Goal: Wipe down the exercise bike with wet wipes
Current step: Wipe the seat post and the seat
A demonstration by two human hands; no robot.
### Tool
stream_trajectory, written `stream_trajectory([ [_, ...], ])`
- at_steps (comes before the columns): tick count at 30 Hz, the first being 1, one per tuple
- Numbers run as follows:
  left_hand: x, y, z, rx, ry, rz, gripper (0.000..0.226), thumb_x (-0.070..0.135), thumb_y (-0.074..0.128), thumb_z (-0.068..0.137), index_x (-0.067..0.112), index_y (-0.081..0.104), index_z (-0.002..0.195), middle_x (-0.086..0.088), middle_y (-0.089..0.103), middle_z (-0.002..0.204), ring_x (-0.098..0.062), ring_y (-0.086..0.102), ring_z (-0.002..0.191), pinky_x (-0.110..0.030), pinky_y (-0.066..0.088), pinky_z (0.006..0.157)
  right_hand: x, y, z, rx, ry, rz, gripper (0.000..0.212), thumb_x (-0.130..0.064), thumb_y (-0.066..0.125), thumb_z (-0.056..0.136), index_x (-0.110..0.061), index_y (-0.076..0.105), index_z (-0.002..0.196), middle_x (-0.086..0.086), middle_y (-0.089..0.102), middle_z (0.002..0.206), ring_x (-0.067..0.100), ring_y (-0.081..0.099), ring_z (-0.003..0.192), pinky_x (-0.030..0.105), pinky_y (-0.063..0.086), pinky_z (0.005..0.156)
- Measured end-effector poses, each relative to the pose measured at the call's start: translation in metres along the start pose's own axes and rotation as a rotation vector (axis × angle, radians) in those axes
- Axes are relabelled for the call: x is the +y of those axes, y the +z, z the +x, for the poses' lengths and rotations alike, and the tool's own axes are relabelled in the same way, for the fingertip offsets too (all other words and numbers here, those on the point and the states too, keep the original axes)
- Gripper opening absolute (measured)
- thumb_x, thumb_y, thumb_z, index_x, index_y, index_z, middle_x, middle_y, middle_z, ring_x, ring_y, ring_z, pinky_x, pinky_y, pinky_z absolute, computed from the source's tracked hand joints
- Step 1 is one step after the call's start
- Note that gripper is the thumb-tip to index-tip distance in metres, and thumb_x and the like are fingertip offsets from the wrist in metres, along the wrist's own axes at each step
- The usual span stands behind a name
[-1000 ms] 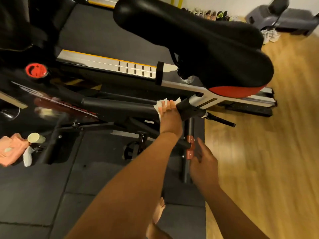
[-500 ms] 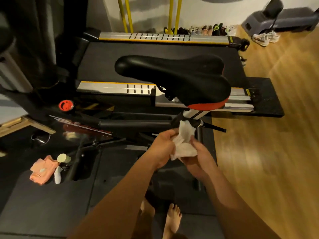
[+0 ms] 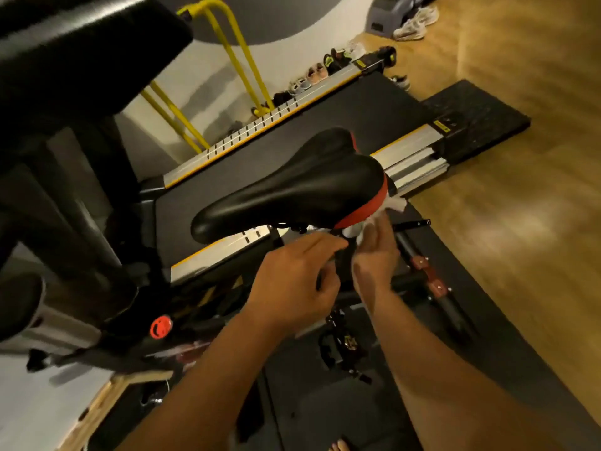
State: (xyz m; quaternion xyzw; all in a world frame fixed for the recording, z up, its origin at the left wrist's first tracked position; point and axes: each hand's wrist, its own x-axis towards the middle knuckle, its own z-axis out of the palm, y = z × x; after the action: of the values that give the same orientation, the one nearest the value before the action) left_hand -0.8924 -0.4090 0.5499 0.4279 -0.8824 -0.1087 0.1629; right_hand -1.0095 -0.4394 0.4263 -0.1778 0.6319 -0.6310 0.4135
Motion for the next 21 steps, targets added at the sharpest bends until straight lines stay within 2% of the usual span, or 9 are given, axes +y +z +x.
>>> stream_trajectory([
  [2, -0.011, -0.006, -0.001, -0.025, 0.137, 0.096, 0.034, 0.022, 0.048, 0.085, 0.014, 0.069, 0.11, 0.001, 0.069, 0.103, -0.015, 0.066, 0.084, -0.029, 0.056, 0.063, 0.037, 0.025, -0.016, -0.097, -0.096, 0.036, 0.054, -0.027, 0.049, 0.1, -0.017, 0.03, 0.149, 0.018, 0.042, 0.146, 0.029, 0.042, 0.136, 0.046, 0.035, 0.113],
  [4, -0.026, -0.006, -0.007, -0.004, 0.273, 0.172, 0.031, 0.017, 0.05, 0.085, 0.01, 0.071, 0.106, -0.003, 0.07, 0.102, -0.018, 0.067, 0.083, -0.03, 0.056, 0.06, 0.074, 0.042, -0.019, -0.123, -0.02, -0.086, 0.062, -0.018, 0.053, 0.095, -0.017, 0.026, 0.15, 0.02, 0.037, 0.149, 0.033, 0.039, 0.136, 0.051, 0.03, 0.115],
  [6, -0.039, -0.008, -0.013, 0.061, 0.413, 0.248, 0.029, 0.011, 0.055, 0.083, 0.006, 0.072, 0.106, -0.01, 0.07, 0.107, -0.023, 0.067, 0.092, -0.033, 0.057, 0.072, 0.097, 0.049, -0.012, -0.051, 0.12, -0.038, 0.054, -0.025, 0.055, 0.091, -0.025, 0.035, 0.142, 0.015, 0.051, 0.135, 0.028, 0.05, 0.127, 0.048, 0.037, 0.111],
  [8, -0.049, -0.018, -0.01, 0.131, 0.509, 0.315, 0.032, 0.009, 0.059, 0.083, 0.004, 0.067, 0.113, -0.016, 0.065, 0.118, -0.027, 0.06, 0.107, -0.04, 0.05, 0.089, 0.095, 0.053, -0.007, -0.012, 0.255, 0.103, 0.043, -0.016, 0.051, 0.096, -0.025, 0.038, 0.136, 0.007, 0.059, 0.123, 0.023, 0.055, 0.121, 0.036, 0.041, 0.106],
  [9, -0.051, -0.024, -0.004, 0.148, 0.517, 0.345, 0.038, 0.011, 0.06, 0.083, 0.005, 0.063, 0.12, -0.017, 0.061, 0.126, -0.028, 0.055, 0.116, -0.043, 0.044, 0.097, 0.086, 0.055, -0.002, 0.006, 0.273, 0.16, 0.046, -0.011, 0.049, 0.097, -0.022, 0.035, 0.14, 0.006, 0.059, 0.123, 0.023, 0.055, 0.122, 0.029, 0.043, 0.103],
  [11, -0.049, -0.037, 0.015, 0.106, 0.417, 0.4, 0.058, 0.025, 0.059, 0.085, 0.009, 0.047, 0.14, -0.016, 0.045, 0.146, -0.029, 0.039, 0.136, -0.047, 0.03, 0.114, 0.061, 0.056, 0.008, 0.067, 0.088, 0.169, 0.055, -0.018, 0.049, 0.097, -0.022, 0.026, 0.147, 0.004, 0.055, 0.13, 0.021, 0.05, 0.129, 0.019, 0.044, 0.1],
  [14, -0.043, -0.04, 0.053, -0.122, 0.272, 0.457, 0.079, 0.054, 0.047, 0.092, 0.024, 0.013, 0.156, -0.008, 0.016, 0.163, -0.025, 0.013, 0.151, -0.048, 0.013, 0.122, 0.042, 0.057, 0.021, 0.09, -0.397, -0.08, 0.079, -0.025, 0.064, 0.089, -0.023, 0.018, 0.153, 0.003, 0.025, 0.157, 0.02, 0.026, 0.146, 0.041, 0.036, 0.114],
  [17, -0.048, -0.026, 0.065, -0.152, 0.329, 0.628, 0.088, 0.071, 0.038, 0.089, 0.03, -0.001, 0.156, -0.008, 0.007, 0.165, -0.029, 0.009, 0.151, -0.052, 0.015, 0.121, 0.069, 0.053, 0.025, 0.082, -0.263, -0.301, 0.085, -0.006, 0.065, 0.083, -0.023, 0.017, 0.151, 0.003, 0.018, 0.158, 0.023, 0.022, 0.147, 0.051, 0.029, 0.116],
  [21, -0.053, -0.022, 0.065, -0.117, 0.348, 0.637, 0.092, 0.065, 0.049, 0.086, 0.03, 0.0, 0.156, -0.007, 0.012, 0.165, -0.03, 0.011, 0.151, -0.05, 0.016, 0.121, 0.099, 0.053, 0.016, 0.077, -0.166, -0.289, 0.083, 0.0, 0.063, 0.081, -0.024, 0.021, 0.148, 0.005, 0.027, 0.152, 0.022, 0.034, 0.139, 0.036, 0.037, 0.113],
])
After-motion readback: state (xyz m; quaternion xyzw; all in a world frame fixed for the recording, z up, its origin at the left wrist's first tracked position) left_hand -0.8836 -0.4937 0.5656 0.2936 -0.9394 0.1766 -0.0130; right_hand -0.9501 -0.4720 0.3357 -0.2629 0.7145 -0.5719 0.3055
